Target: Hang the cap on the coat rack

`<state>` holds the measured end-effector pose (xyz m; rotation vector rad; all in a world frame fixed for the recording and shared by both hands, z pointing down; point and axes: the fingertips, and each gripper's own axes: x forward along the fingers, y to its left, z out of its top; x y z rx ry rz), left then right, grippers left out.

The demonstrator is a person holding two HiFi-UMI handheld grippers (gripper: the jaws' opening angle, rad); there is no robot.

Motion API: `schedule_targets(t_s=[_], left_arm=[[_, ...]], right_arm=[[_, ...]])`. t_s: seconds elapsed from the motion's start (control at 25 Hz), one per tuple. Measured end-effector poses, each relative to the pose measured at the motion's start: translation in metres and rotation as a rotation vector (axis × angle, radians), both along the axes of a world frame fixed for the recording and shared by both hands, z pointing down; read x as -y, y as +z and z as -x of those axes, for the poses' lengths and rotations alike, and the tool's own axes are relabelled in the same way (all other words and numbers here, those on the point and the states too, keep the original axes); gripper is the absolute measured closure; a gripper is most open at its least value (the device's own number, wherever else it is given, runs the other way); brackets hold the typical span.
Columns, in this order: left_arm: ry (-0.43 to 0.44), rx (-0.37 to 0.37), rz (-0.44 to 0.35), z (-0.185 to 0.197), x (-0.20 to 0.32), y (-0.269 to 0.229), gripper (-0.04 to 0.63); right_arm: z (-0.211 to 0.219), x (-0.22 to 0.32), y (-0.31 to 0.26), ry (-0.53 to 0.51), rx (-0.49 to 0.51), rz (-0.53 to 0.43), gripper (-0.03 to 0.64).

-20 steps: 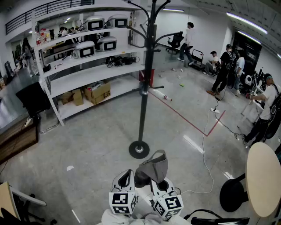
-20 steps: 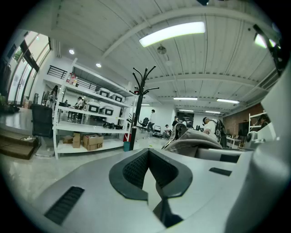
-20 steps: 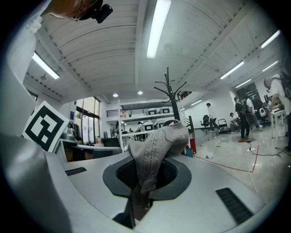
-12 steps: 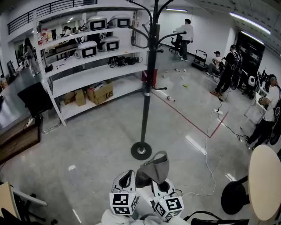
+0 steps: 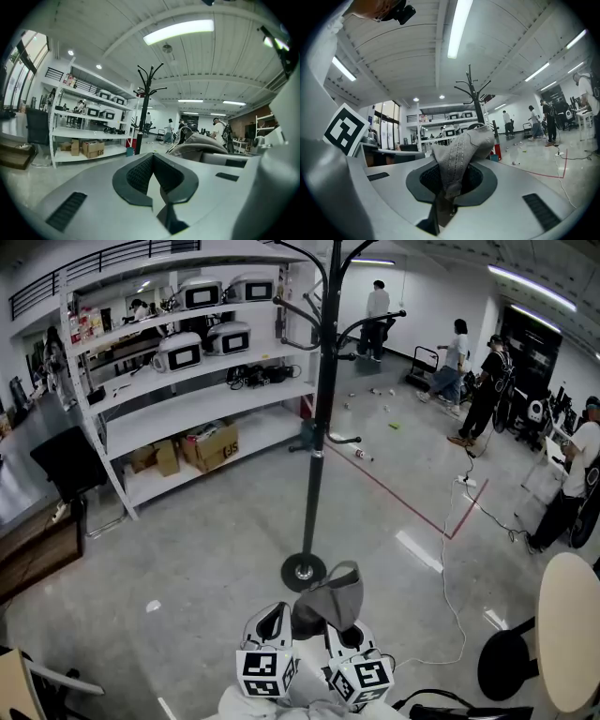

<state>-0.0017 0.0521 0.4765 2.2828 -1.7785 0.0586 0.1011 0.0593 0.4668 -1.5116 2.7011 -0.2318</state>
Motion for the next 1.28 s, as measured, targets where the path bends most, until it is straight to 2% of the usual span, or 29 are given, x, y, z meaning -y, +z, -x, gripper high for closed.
schedule_targets(t_s=[0.72, 1.28], left_arm=[[0.063, 0.003, -0.013, 0.051, 0.096, 0.003, 0.592], [0.083, -0.011, 0.007, 0.063, 0.118, 0.012, 0.592]], right_arm=[[0.052, 0.087, 0.004, 0.060, 0.006, 0.006, 0.575], [0.064, 0.109, 0.007, 0.084, -0.008, 0.020, 0.575]])
